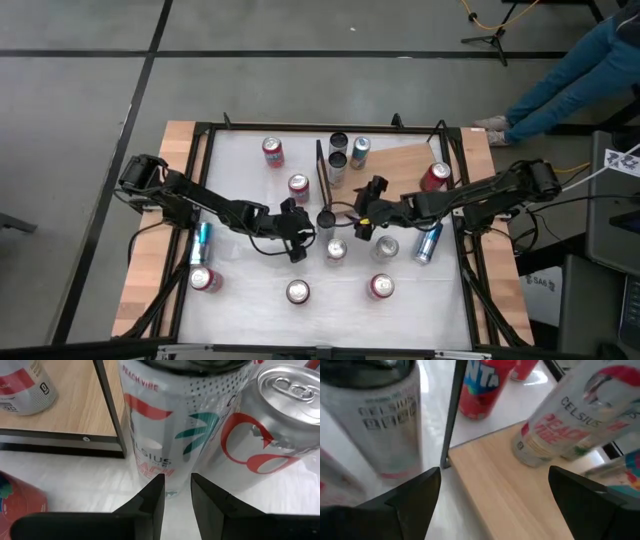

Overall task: Place canned beverage on shelf
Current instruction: Put the white black soda can on the shelf aligned with the other white black soda cans

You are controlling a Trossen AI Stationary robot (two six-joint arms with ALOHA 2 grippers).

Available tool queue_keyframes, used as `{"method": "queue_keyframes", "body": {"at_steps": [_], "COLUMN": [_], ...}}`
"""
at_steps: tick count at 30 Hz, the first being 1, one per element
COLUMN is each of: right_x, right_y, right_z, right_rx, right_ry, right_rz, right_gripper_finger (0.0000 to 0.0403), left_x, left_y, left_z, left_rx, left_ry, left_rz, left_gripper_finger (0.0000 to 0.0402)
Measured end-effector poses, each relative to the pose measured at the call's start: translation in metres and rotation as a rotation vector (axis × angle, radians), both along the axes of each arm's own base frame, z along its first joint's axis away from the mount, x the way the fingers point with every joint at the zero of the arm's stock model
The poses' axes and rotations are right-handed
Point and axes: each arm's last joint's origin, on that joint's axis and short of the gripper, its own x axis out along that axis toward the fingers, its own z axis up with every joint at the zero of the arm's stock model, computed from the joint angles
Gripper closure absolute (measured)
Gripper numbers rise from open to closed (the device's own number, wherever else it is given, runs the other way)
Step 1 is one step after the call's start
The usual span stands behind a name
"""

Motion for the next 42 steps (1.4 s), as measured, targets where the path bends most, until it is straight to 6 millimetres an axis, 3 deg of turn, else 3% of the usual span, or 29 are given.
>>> {"method": "queue_keyframes", "body": {"at_steps": [12,28,42], "right_x": [0.014,0.017,0.008], "right_y": [0.003,0.010,0.004], "right_z": [-0.003,-0.001,0.006], "right_rx": [0.035,0.150,0.054], "right_ry": [-0.091,-0.108,-0.088], "right_rz": [0.028,0.209,0.095], "right_gripper_finger": [0.0042,0.0042,0.0042], "left_x": [0.000,-0.001,-0.007], "left_y": [0.002,0.006,0.000], "left_z": [0.001,0.002,0.002], "left_rx": [0.050,0.137,0.120], "left_ry": [-0.014,-0.029,0.039], "left_rz": [0.058,0.154,0.054], "left_gripper_finger": [0.0317,0.0317,0.0317]}}
